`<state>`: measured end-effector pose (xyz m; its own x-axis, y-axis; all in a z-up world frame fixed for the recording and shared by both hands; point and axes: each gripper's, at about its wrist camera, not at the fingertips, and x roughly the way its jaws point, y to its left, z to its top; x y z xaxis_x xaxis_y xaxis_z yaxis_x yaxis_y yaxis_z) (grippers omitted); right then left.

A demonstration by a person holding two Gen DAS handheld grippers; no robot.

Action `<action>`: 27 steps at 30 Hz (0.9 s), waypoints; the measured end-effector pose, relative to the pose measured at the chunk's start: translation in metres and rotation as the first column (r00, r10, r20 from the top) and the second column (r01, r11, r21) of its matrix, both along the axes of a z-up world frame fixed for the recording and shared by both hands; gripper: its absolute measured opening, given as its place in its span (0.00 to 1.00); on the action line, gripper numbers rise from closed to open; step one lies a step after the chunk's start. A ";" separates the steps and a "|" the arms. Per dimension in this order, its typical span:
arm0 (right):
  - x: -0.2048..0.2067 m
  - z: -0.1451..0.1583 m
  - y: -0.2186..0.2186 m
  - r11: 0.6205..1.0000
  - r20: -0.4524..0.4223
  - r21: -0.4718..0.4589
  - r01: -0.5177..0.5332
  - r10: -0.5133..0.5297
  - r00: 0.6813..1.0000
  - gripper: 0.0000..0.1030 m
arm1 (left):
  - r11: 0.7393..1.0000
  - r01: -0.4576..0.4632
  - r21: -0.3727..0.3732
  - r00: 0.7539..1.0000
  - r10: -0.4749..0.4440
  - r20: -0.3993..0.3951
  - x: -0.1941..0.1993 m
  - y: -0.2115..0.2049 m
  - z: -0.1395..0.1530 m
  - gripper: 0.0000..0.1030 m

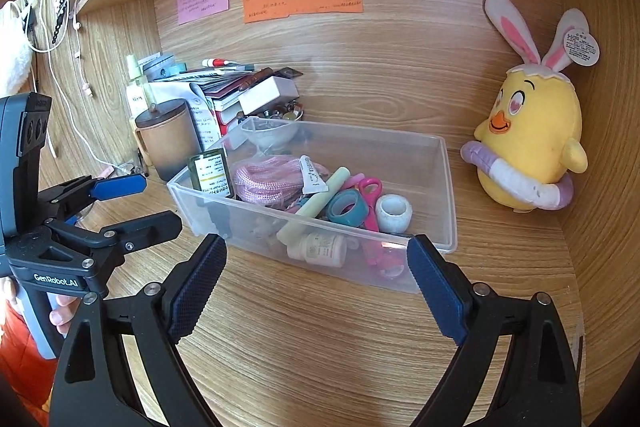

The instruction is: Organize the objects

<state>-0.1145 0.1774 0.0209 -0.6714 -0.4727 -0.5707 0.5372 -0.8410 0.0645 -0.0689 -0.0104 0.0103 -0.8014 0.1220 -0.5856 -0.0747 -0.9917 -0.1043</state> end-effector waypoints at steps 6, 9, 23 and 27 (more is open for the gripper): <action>0.000 0.000 0.000 1.000 0.000 -0.002 0.000 0.000 1.000 0.88 | 1.000 0.001 0.000 1.000 -0.001 -0.005 0.001 0.002 0.001 0.96; 0.001 0.000 0.000 1.000 0.000 -0.001 0.000 0.000 1.000 0.88 | 1.000 0.000 0.001 1.000 0.000 -0.008 0.002 0.002 0.001 0.96; 0.001 0.000 0.000 1.000 0.003 -0.003 0.005 -0.005 1.000 0.88 | 1.000 -0.003 0.002 1.000 0.003 -0.016 0.003 0.003 0.002 0.97; 0.000 0.000 0.000 1.000 0.004 -0.003 0.003 -0.003 1.000 0.88 | 1.000 -0.001 0.015 1.000 0.001 -0.006 0.003 0.004 0.002 0.97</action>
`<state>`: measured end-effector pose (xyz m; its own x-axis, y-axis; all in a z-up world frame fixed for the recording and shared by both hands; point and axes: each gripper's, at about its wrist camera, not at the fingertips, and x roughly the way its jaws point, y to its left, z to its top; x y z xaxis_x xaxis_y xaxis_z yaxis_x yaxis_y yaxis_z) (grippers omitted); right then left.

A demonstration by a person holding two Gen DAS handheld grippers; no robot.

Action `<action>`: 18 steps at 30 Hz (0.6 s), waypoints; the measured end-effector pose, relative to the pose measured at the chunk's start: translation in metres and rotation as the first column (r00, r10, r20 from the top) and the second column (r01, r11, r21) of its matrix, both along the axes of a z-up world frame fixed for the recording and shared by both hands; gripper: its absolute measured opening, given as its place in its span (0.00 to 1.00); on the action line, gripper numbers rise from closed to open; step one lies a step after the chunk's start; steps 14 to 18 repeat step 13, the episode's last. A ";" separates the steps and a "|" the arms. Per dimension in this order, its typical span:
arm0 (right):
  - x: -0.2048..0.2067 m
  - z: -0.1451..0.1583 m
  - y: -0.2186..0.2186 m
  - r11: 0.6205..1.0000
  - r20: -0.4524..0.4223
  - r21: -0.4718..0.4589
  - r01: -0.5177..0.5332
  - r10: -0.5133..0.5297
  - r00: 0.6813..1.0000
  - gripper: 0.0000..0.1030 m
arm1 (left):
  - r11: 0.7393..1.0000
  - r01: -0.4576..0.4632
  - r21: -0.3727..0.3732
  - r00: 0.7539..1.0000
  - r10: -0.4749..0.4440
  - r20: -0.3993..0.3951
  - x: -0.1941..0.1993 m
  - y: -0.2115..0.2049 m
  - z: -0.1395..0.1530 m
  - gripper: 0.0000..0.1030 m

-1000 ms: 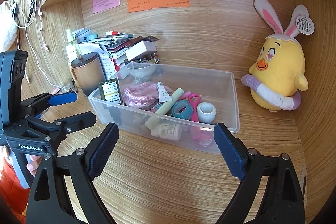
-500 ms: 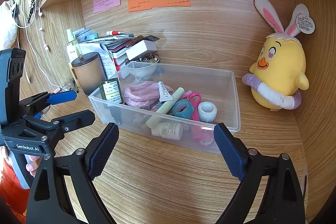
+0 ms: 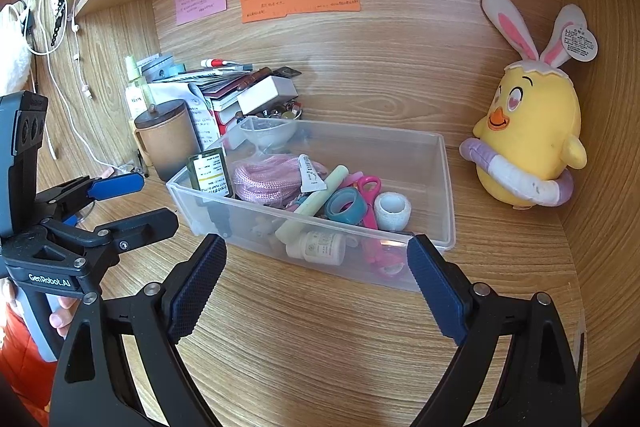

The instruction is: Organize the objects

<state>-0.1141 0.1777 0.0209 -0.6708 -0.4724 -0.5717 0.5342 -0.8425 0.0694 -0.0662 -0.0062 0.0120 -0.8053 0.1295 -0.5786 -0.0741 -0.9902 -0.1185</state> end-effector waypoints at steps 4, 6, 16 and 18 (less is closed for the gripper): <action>0.000 0.000 0.001 1.000 0.002 0.000 0.000 0.000 1.000 0.88 | 1.000 0.004 -0.003 1.000 -0.004 0.000 0.000 0.003 0.000 0.97; 0.000 -0.001 0.001 1.000 0.005 0.000 0.002 -0.002 1.000 0.88 | 1.000 0.006 -0.006 1.000 -0.006 0.000 0.000 0.004 0.000 0.97; -0.001 -0.002 0.002 1.000 0.012 -0.001 0.008 -0.008 1.000 0.88 | 1.000 0.012 -0.006 1.000 -0.012 0.002 0.001 0.007 0.000 0.98; -0.001 -0.002 0.002 1.000 0.012 -0.001 0.008 -0.008 1.000 0.88 | 1.000 0.012 -0.006 1.000 -0.012 0.002 0.001 0.007 0.000 0.98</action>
